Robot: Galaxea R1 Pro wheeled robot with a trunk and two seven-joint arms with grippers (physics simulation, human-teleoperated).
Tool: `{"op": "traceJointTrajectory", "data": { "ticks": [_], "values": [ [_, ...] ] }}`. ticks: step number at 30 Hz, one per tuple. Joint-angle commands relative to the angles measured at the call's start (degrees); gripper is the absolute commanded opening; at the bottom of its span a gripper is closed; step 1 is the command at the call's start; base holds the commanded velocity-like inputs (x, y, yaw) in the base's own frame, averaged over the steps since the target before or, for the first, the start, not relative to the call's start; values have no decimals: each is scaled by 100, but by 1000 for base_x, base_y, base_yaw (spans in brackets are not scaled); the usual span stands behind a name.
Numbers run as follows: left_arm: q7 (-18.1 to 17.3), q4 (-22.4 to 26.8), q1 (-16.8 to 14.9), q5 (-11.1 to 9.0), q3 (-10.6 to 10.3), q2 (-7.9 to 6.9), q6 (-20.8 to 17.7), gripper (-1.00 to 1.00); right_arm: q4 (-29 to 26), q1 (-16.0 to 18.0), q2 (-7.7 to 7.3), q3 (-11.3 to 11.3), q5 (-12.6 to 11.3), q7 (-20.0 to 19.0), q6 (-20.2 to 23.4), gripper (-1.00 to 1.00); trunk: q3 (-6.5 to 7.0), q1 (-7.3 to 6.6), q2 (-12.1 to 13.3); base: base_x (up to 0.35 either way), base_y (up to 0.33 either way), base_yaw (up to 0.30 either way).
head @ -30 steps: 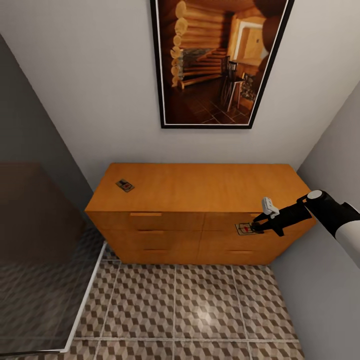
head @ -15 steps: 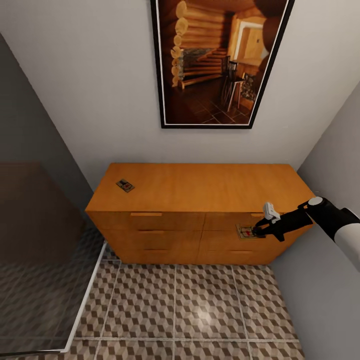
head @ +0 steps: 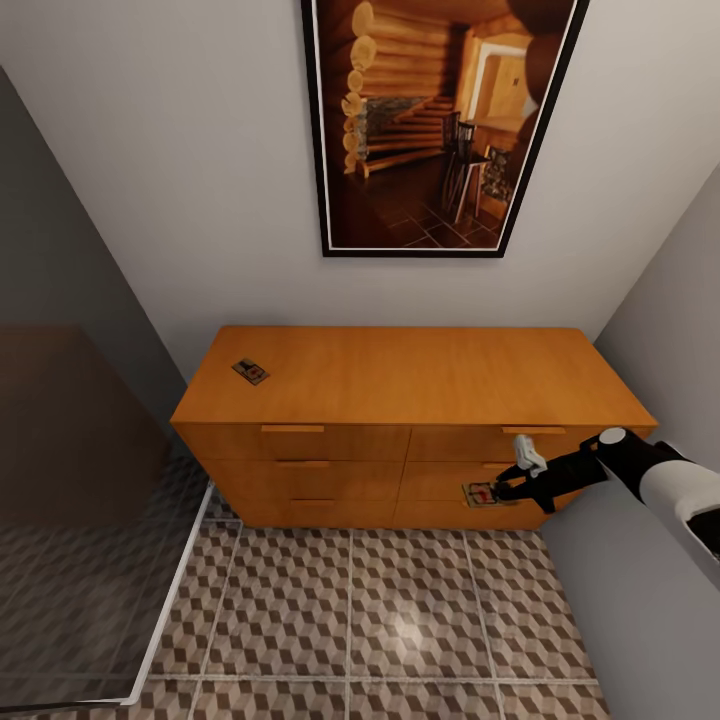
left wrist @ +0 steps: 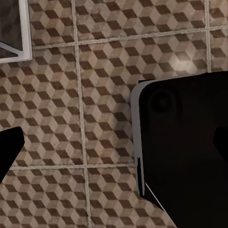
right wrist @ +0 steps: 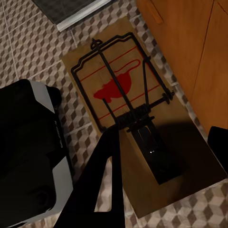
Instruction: Take the four mousetraps from the cabinet in the bathroom and place them on the bathroom floor. Make sure all four end up on the same floor surface, and ensure that at least two of them are either under or directly next to the same bathroom sink.
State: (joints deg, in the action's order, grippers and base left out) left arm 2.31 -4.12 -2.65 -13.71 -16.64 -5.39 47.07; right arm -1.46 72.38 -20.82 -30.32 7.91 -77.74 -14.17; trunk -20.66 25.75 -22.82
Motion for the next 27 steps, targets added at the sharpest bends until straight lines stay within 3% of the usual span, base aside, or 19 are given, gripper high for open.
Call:
{"op": "traceJointTrajectory", "data": {
  "ticks": [1,13,22,27],
  "values": [
    [24,-19,-8,-18,-49,3,30,100,11,0,28,44,61,14,-47,-100,-9,3,-10,0,0,0],
    [24,-19,-8,-18,-49,3,30,100,41,-494,333,44,72,391,-105,-100,-9,3,-10,0,0,0],
    [24,-19,-9,-17,-49,3,30,100,41,-1254,510,44,79,785,-510,-100,-9,3,-10,0,0,0],
    [24,-19,-9,-18,-49,3,30,100,41,-2052,591,44,80,1303,-966,-100,-9,3,-10,0,0,0]
  ]
}}
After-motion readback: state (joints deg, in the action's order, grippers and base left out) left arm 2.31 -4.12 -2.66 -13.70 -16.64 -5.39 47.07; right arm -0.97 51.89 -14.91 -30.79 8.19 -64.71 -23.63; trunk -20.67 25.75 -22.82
